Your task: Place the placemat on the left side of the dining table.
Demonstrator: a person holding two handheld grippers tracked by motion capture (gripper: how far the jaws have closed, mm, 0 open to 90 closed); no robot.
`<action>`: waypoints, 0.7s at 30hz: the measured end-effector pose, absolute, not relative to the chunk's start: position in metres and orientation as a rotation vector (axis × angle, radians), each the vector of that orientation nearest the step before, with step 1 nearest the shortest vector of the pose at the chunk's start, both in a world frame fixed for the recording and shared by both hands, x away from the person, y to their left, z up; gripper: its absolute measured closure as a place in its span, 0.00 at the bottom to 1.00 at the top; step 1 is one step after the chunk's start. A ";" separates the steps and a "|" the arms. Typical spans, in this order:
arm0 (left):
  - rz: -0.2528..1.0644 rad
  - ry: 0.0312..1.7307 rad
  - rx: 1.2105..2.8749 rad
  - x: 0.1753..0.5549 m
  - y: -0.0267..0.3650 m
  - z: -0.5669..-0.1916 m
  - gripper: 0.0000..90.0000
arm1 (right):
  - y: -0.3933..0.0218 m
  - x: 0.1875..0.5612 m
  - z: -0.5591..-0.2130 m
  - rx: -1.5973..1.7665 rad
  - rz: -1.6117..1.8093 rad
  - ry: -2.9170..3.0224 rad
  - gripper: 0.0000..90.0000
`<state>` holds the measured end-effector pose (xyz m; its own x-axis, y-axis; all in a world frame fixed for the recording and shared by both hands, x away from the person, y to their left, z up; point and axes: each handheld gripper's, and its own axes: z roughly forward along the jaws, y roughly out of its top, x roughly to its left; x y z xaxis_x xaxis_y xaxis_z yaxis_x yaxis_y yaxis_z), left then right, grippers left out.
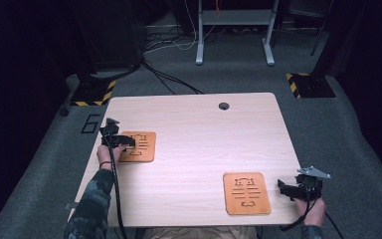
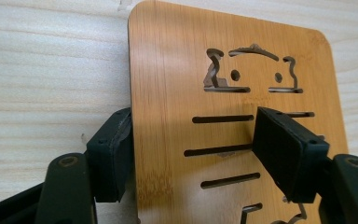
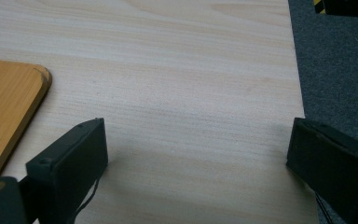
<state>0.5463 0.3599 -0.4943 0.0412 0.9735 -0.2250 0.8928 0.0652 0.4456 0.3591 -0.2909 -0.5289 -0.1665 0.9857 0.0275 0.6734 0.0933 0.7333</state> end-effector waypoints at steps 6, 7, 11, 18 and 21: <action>0.291 1.881 1.906 0.546 0.356 -0.494 0.36 | -0.291 0.359 -0.529 1.624 0.856 1.897 0.05; 0.291 1.881 1.906 0.546 0.356 -0.494 0.36 | -0.291 0.359 -0.529 1.624 0.856 1.897 0.05; 0.294 1.882 1.908 0.546 0.356 -0.494 0.36 | -0.291 0.359 -0.529 1.625 0.858 1.896 0.05; 0.272 1.864 1.907 0.545 0.356 -0.495 0.19 | -0.291 0.359 -0.529 1.629 0.861 1.894 0.05; 0.292 1.843 1.903 0.541 0.356 -0.494 0.13 | -0.292 0.359 -0.529 1.632 0.863 1.889 0.05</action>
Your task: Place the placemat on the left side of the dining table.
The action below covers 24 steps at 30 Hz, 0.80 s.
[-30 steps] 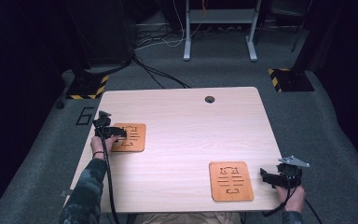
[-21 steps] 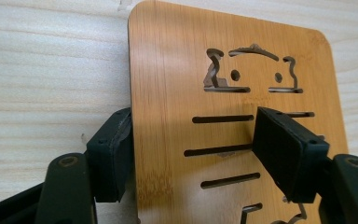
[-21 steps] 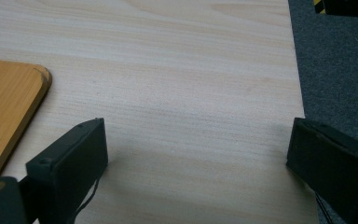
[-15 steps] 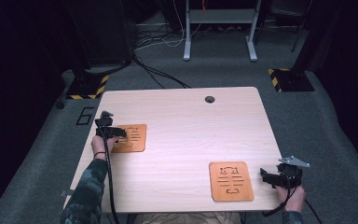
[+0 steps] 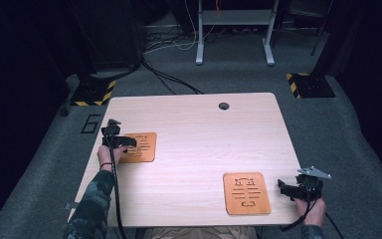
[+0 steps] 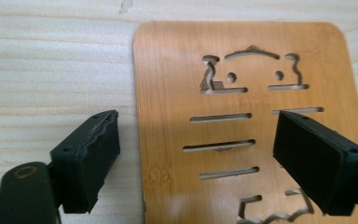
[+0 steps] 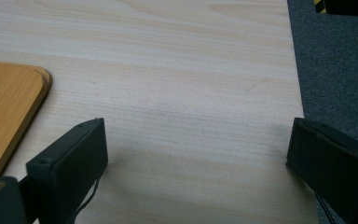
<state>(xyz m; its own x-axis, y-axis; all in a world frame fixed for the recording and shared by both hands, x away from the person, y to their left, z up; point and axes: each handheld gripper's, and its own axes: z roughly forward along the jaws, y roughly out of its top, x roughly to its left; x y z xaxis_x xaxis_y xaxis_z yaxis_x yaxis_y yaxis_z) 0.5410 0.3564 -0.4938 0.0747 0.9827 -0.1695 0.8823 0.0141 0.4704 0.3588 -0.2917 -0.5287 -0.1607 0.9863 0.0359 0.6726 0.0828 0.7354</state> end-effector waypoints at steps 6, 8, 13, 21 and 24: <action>0.302 1.765 1.907 0.525 0.358 -0.493 0.00 | -0.292 0.359 -0.529 1.640 0.865 1.882 0.05; 0.324 1.737 1.891 0.516 0.359 -0.490 0.00 | -0.292 0.359 -0.529 1.640 0.859 1.882 0.04; 0.377 1.649 1.878 0.488 0.361 -0.483 0.00 | -0.291 0.359 -0.529 1.635 0.855 1.888 0.04; 0.498 1.549 1.901 0.447 0.356 -0.474 0.00 | -0.291 0.359 -0.529 1.632 0.847 1.889 0.04; 0.526 1.536 1.936 0.434 0.354 -0.474 0.00 | -0.291 0.359 -0.529 1.630 0.845 1.891 0.04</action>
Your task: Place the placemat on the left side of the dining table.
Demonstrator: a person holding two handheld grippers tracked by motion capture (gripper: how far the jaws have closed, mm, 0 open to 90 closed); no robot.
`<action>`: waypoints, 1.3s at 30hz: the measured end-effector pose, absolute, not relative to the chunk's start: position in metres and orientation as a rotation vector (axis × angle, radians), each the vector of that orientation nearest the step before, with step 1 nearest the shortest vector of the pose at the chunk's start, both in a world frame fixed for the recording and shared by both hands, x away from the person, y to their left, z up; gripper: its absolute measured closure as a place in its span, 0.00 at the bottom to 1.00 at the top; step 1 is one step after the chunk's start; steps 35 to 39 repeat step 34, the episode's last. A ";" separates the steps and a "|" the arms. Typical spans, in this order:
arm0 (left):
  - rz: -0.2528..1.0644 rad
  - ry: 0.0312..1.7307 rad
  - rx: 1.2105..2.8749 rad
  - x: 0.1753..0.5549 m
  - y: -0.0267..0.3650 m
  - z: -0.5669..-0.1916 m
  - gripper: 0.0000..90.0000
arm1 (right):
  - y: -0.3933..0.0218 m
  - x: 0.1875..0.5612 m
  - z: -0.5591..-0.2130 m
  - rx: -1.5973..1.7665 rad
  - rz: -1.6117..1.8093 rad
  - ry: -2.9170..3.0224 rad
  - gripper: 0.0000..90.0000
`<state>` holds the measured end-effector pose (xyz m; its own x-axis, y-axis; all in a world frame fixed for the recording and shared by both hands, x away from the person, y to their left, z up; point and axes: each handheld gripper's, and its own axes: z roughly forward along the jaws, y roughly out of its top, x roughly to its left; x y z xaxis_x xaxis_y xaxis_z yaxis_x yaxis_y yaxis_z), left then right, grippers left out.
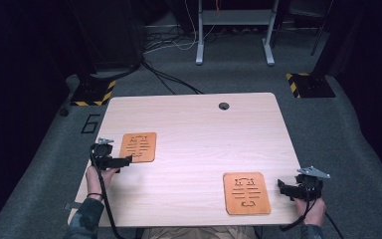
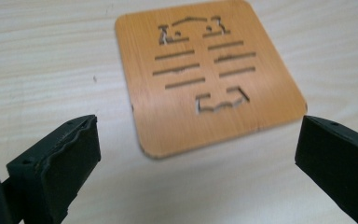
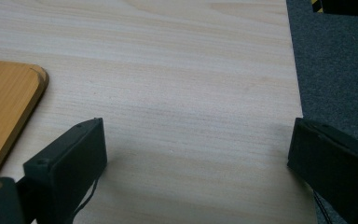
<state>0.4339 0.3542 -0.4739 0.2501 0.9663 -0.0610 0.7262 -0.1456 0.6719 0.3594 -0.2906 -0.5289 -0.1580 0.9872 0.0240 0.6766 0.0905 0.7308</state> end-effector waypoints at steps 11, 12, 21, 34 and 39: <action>0.567 1.577 1.933 0.381 0.362 -0.504 0.00 | -0.291 0.359 -0.529 1.630 0.845 1.892 0.04; 0.567 1.577 1.933 0.381 0.362 -0.504 0.00 | -0.291 0.359 -0.529 1.630 0.845 1.892 0.04; 0.623 1.599 1.916 0.367 0.365 -0.528 0.00 | -0.291 0.360 -0.529 1.628 0.843 1.894 0.04; 0.657 1.568 1.874 0.365 0.365 -0.532 0.00 | -0.289 0.360 -0.529 1.621 0.832 1.902 0.03; 0.657 1.568 1.874 0.365 0.365 -0.532 0.00 | -0.289 0.360 -0.529 1.621 0.832 1.902 0.03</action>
